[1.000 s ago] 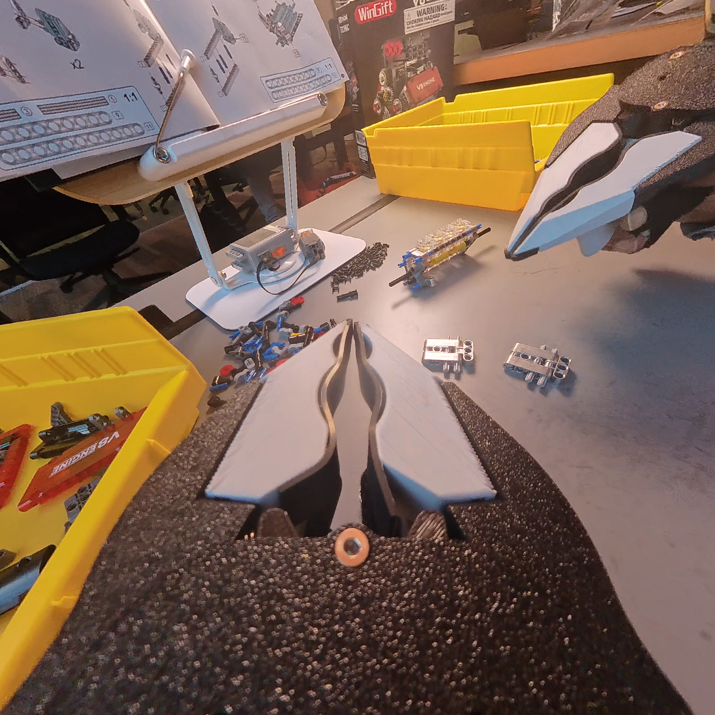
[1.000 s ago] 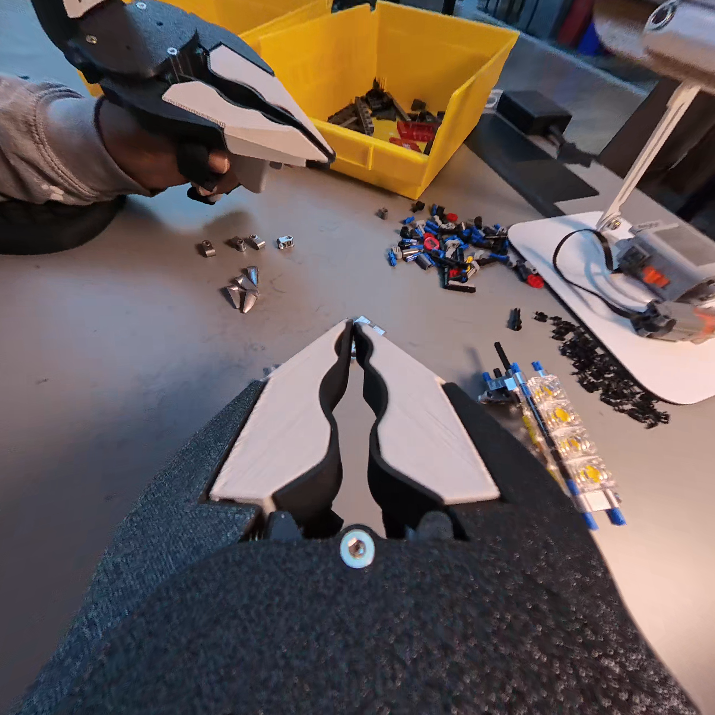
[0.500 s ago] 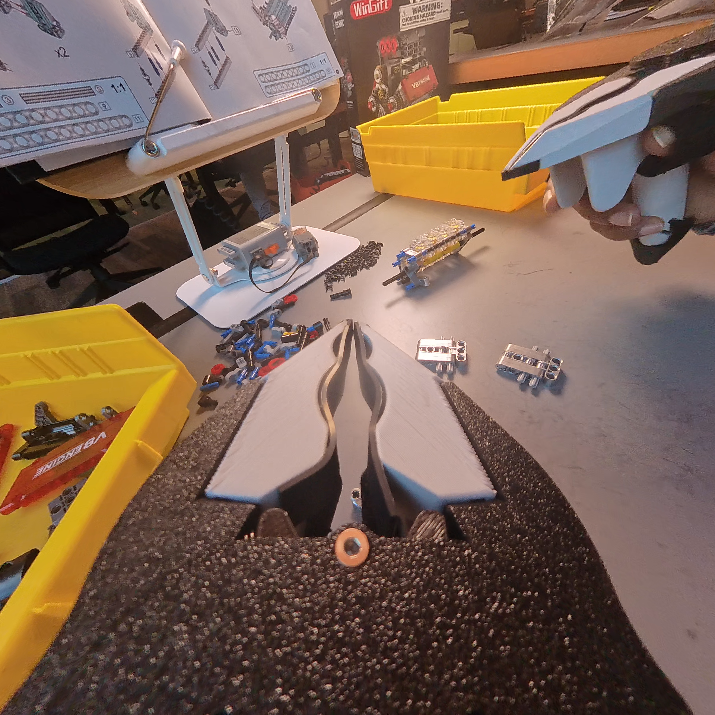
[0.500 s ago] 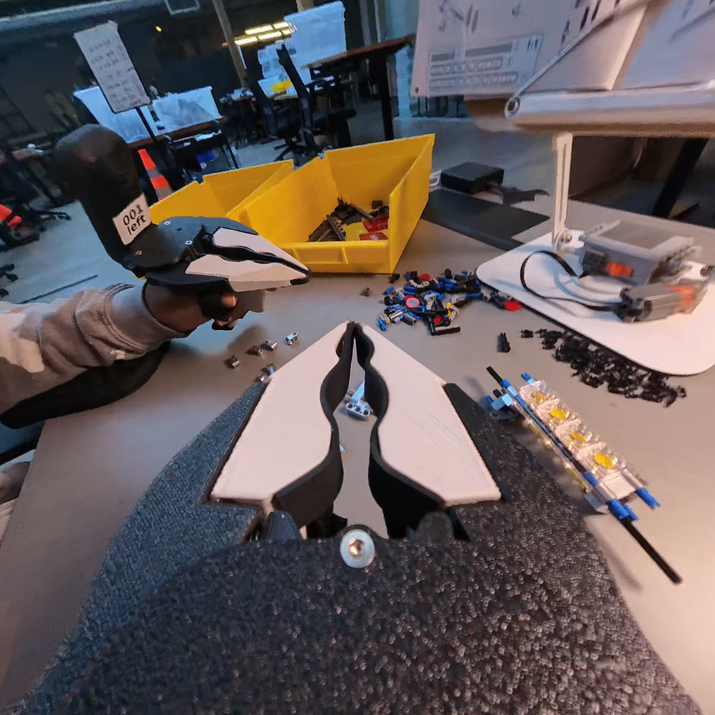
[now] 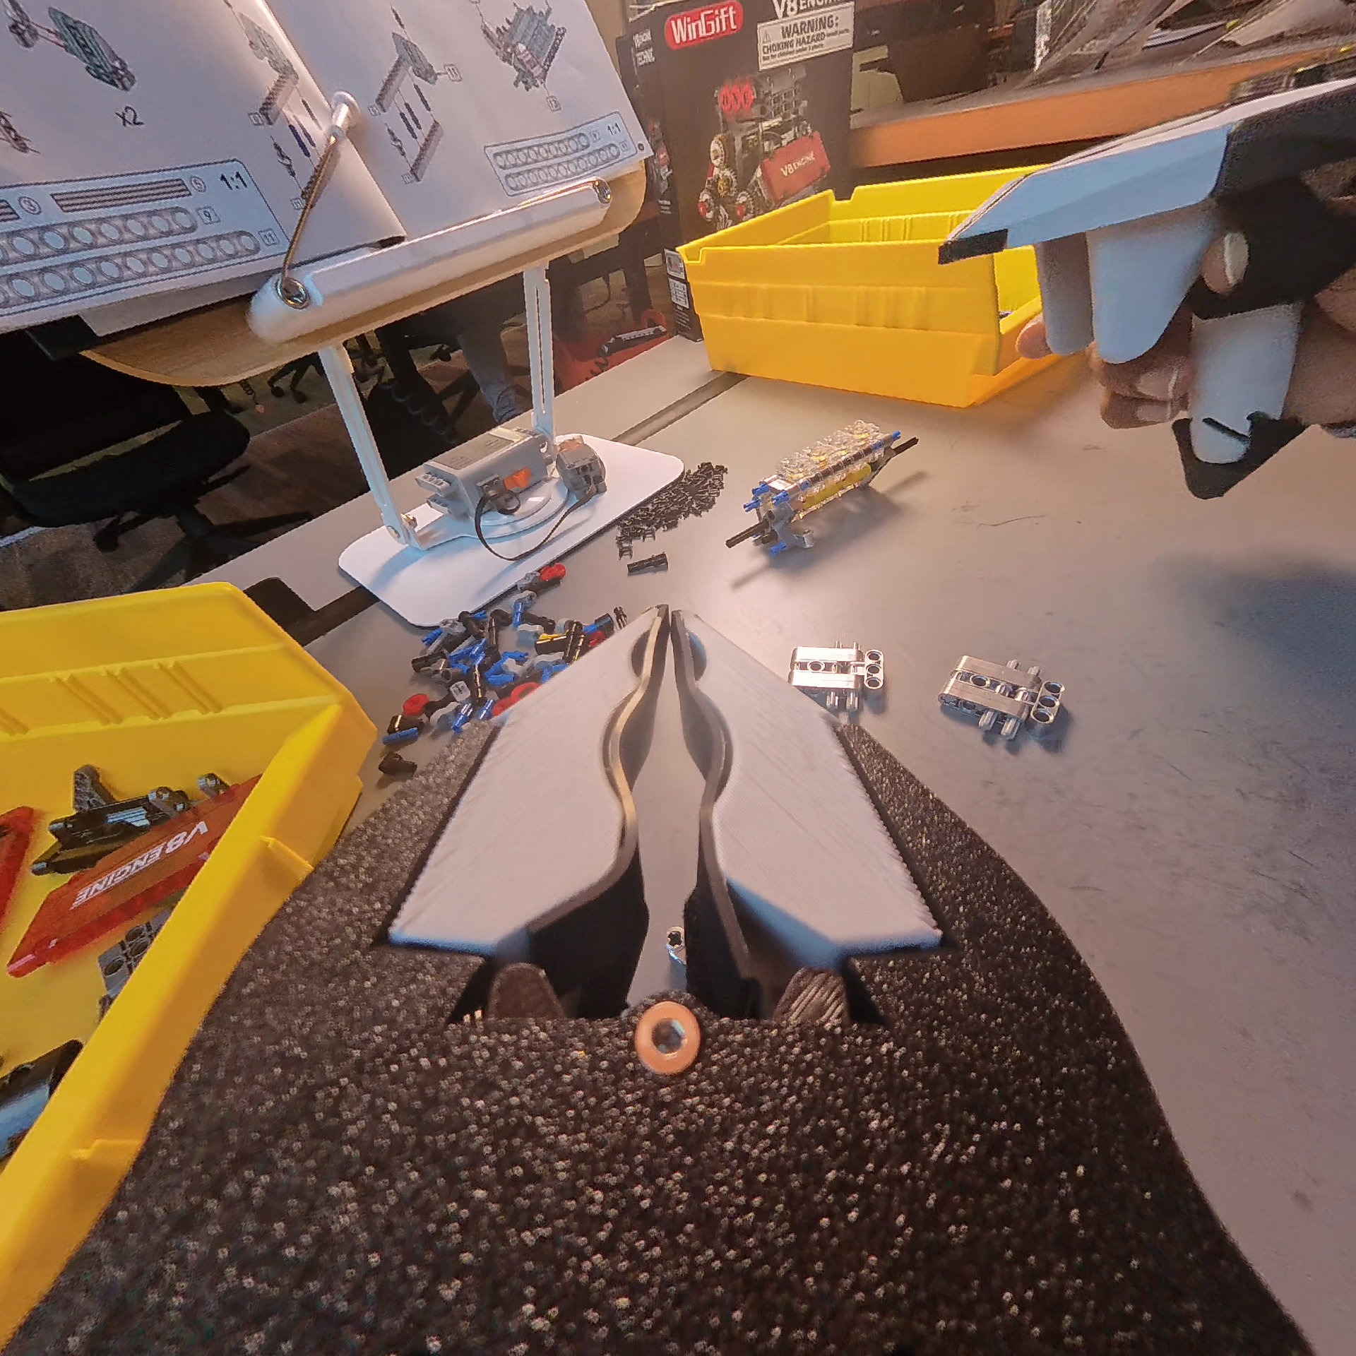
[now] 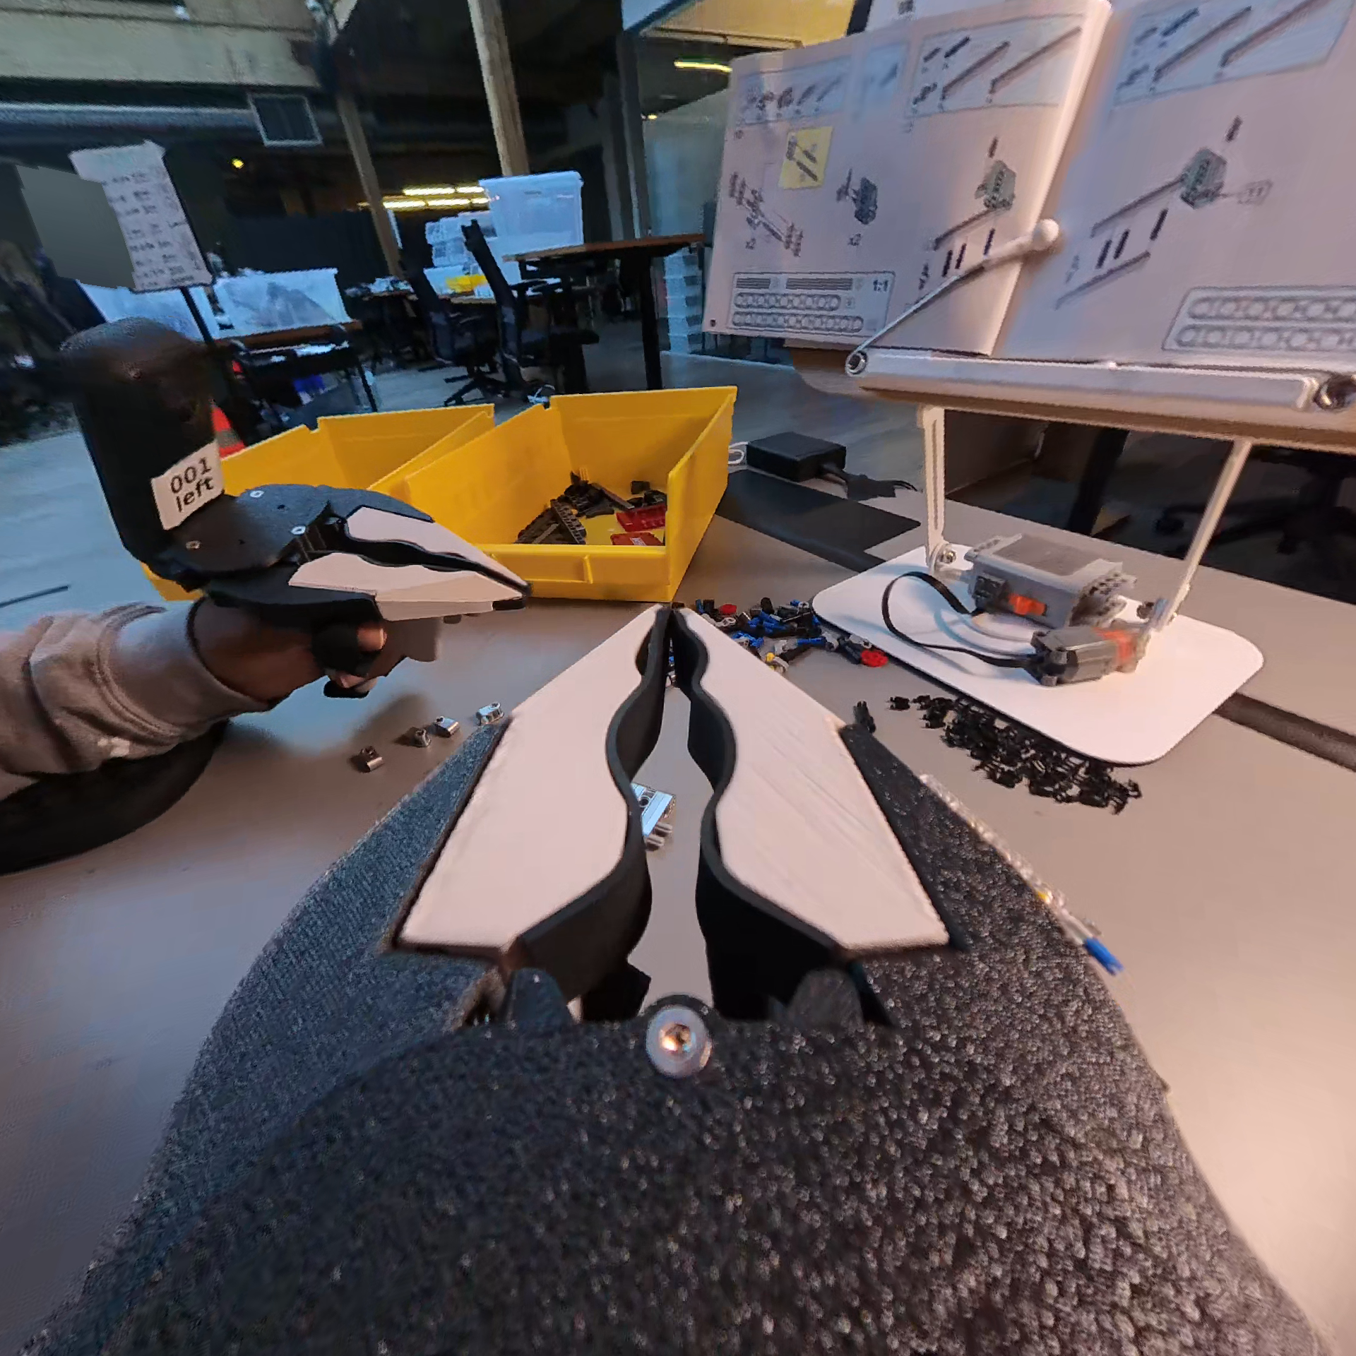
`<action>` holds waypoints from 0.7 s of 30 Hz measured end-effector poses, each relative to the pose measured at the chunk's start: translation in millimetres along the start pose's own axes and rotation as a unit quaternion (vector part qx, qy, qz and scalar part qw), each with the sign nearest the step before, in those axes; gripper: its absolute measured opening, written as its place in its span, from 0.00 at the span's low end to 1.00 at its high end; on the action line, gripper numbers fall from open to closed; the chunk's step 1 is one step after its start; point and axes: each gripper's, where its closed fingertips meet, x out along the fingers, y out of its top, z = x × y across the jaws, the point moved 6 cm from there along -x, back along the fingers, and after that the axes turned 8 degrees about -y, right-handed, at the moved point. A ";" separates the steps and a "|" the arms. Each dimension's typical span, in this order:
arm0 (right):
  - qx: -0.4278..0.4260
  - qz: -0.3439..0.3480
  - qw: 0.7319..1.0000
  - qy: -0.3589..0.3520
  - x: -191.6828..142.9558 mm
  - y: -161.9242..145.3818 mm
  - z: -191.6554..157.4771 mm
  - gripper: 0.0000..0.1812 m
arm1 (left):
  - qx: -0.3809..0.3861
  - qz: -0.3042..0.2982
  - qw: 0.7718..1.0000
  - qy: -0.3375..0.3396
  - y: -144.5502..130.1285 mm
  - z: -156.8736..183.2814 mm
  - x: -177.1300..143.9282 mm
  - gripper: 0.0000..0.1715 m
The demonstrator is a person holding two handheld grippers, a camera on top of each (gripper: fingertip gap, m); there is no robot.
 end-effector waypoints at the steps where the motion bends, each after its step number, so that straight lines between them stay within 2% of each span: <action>1: 0.019 -0.008 1.000 -0.004 0.5 -1.3 2.0 0.00 | 0.000 -0.001 1.000 0.000 -0.4 0.0 0.2 0.00; 3: 0.016 -0.007 1.000 -0.008 0.4 -1.9 3.4 0.00 | 0.000 -0.001 1.000 0.000 -0.6 0.2 0.5 0.00; 6: -0.078 0.007 0.997 -0.014 -0.1 -0.6 -5.2 0.00 | -0.002 0.000 1.000 -0.002 -0.3 0.5 0.5 0.00; 10: -0.173 -0.017 0.985 0.010 1.8 -14.8 -21.2 0.00 | -0.016 -0.004 1.000 -0.011 -0.4 1.5 0.2 0.00; 11: -0.194 -0.033 0.980 0.015 3.1 -20.3 -23.7 0.03 | -0.021 -0.003 1.000 -0.014 0.0 1.7 -0.1 0.00; 12: -0.203 -0.055 0.977 0.024 5.4 -26.0 -25.9 0.11 | -0.024 -0.002 1.000 -0.015 0.5 1.7 -0.4 0.00; 14: -0.194 -0.099 0.974 0.061 8.3 -37.2 -31.5 0.21 | -0.025 -0.002 1.000 -0.015 0.7 1.3 -0.9 0.00; 18: -0.198 -0.154 0.964 0.088 9.7 -53.1 -33.2 0.30 | -0.025 -0.007 0.999 -0.019 -0.9 1.7 -0.1 0.00; 21: -0.195 -0.231 0.944 0.134 6.0 -71.8 -36.1 0.38 | -0.026 -0.014 0.999 -0.028 -2.9 4.0 1.8 0.01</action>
